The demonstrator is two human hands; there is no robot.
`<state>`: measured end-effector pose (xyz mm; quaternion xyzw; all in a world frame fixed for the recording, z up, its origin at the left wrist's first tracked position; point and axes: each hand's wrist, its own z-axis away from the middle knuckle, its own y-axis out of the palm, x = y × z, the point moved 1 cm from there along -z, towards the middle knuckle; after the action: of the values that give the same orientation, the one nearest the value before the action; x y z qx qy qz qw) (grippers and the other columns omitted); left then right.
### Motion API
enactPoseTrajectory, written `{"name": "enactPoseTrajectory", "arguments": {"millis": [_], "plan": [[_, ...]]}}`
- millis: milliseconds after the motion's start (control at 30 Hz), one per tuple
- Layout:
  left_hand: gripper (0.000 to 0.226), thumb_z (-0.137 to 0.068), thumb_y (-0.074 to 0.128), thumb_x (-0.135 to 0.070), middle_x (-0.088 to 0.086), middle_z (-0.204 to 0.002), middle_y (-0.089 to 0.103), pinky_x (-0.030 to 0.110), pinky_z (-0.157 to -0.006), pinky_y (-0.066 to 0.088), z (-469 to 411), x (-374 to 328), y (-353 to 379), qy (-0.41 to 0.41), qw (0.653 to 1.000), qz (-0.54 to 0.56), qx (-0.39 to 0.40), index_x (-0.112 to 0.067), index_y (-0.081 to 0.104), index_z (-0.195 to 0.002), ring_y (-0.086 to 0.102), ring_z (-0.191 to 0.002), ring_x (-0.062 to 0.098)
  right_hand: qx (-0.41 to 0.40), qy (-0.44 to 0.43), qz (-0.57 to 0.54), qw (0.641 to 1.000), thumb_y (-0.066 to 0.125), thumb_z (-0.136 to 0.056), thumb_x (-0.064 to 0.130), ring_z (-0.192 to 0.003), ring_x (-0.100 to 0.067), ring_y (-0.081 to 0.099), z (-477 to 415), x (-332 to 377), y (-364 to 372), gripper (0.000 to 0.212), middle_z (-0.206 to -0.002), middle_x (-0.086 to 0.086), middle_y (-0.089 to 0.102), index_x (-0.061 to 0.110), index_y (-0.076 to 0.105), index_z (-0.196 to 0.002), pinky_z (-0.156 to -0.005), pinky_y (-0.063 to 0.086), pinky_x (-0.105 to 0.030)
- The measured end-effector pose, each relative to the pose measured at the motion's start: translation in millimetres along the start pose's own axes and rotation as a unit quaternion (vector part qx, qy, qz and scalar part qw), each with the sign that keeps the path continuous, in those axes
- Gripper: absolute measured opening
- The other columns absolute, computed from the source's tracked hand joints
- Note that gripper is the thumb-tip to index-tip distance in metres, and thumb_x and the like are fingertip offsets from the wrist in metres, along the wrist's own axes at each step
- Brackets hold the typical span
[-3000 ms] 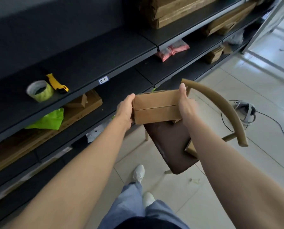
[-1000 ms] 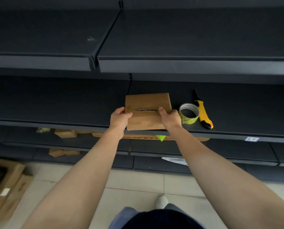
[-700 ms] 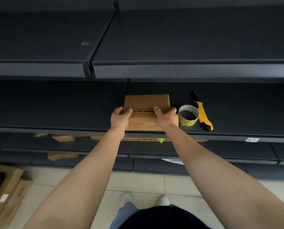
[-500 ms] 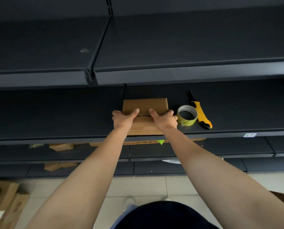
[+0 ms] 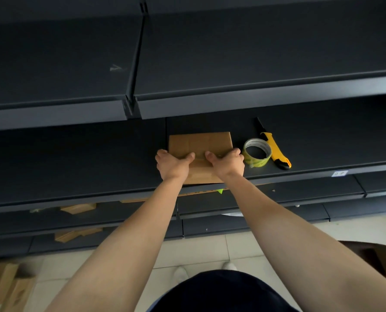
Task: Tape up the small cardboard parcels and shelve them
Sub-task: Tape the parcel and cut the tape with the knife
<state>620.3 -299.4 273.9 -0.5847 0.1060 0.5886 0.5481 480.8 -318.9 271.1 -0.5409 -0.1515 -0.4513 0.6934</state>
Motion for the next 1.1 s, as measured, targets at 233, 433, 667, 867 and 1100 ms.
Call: {"name": "enactPoseTrajectory", "arguments": {"millis": [233,433,667,867,1100], "plan": [[0.074,-0.074,0.078,-0.035,0.008,-0.136,0.042,0.036,-0.089,0.045,-8,2,-4,-0.009,0.999,0.036,0.026,-0.011,0.037,-0.131,0.049,-0.119,0.030,0.033,0.007,0.005,0.999,0.066,-0.077,0.059,-0.123,-0.036,0.043,-3,2,-4,0.089,-0.136,-0.016,0.038,0.004,0.028,-0.136,-0.102,0.041,-0.044],[0.067,-0.074,0.079,-0.032,0.007,-0.130,0.050,0.038,-0.088,0.050,-6,4,0,-0.002,0.999,0.049,-0.015,-0.011,0.043,-0.126,0.056,-0.111,0.028,0.015,-0.024,0.040,0.999,0.064,-0.080,0.057,-0.119,-0.037,0.049,-1,2,-5,0.081,-0.133,-0.017,0.045,0.002,0.033,-0.130,-0.097,0.044,-0.043],[0.055,-0.079,0.075,-0.032,-0.001,-0.109,0.055,0.023,-0.071,0.040,-10,12,-4,-0.023,0.993,0.120,-0.002,-0.014,0.049,-0.124,0.055,-0.093,0.017,0.065,-0.034,0.049,0.996,0.055,-0.088,0.054,-0.115,-0.035,0.052,-6,2,-14,0.072,-0.132,-0.018,0.047,0.001,0.031,-0.132,-0.091,0.045,-0.039],[0.047,-0.078,0.076,-0.028,-0.003,-0.103,0.058,0.024,-0.072,0.042,-9,12,-3,-0.036,0.989,0.139,-0.026,-0.015,0.056,-0.118,0.057,-0.088,0.015,0.048,-0.048,0.054,0.996,0.052,-0.091,0.050,-0.116,-0.035,0.052,-2,2,-15,0.066,-0.132,-0.018,0.048,0.002,0.032,-0.132,-0.090,0.044,-0.038],[0.042,-0.080,0.075,-0.025,-0.002,-0.103,0.061,0.024,-0.074,0.042,-3,12,-5,-0.030,0.987,0.147,-0.054,-0.013,0.060,-0.117,0.056,-0.086,0.014,0.053,-0.051,0.050,0.996,0.053,-0.092,0.047,-0.112,-0.035,0.055,-3,0,-19,0.060,-0.126,-0.016,0.053,0.002,0.036,-0.128,-0.082,0.044,-0.036]]}}
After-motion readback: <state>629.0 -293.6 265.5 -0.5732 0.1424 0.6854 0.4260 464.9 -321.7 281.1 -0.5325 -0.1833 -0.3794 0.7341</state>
